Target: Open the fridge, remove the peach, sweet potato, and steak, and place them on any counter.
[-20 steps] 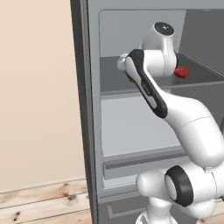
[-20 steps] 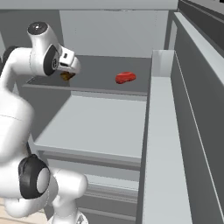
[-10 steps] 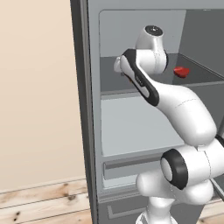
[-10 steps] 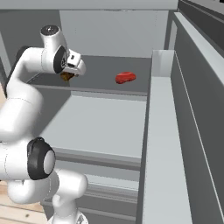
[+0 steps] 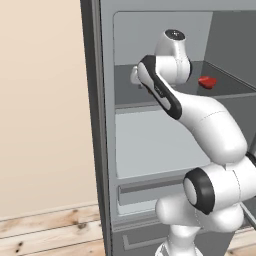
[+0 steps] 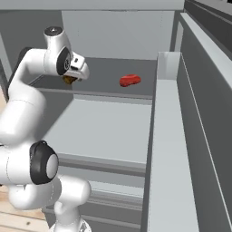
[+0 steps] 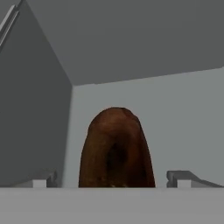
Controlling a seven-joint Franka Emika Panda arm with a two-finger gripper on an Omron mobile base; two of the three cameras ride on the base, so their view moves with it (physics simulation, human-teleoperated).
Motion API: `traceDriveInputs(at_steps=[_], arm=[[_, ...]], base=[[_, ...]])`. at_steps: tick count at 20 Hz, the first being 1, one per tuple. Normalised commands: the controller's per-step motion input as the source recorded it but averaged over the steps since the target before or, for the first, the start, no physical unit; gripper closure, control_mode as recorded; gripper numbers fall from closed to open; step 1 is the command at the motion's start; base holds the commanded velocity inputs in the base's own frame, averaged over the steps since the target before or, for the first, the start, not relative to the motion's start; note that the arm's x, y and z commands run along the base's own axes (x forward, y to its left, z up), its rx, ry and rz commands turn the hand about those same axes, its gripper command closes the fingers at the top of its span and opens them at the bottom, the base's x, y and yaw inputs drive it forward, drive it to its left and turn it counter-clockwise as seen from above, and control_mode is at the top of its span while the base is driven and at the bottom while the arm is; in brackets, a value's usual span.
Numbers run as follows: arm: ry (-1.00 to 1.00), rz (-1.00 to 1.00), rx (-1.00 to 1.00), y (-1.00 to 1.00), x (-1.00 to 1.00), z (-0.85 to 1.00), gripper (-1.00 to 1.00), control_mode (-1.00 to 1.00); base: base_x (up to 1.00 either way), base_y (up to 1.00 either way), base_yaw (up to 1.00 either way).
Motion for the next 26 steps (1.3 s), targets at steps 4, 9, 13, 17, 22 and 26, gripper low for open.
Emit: traceDriveInputs(at_steps=[4,9,13,17,22,26], arm=[[0.0,0.0,0.0,0.0,0.0,-0.01,1.0,-1.0],[0.0,0.0,0.0,0.0,0.0,-0.01,1.0,-1.0],[0.0,0.0,0.0,0.0,-0.11,-0.17,1.0,-1.0],[-0.03,0.0,0.0,0.0,-0.74,-0.04,1.0,-1.0],[-0.2,0.0,0.0,-0.18,-1.0,0.04,1.0,-1.0],[-0.14,0.0,0.0,-0.2,-1.0,0.27,1.0,-1.0]], base=[[0.0,0.0,0.0],[0.0,0.0,0.0],[0.0,0.0,0.0],[0.0,0.0,0.0],[0.0,0.0,0.0],[0.0,0.0,0.0]])
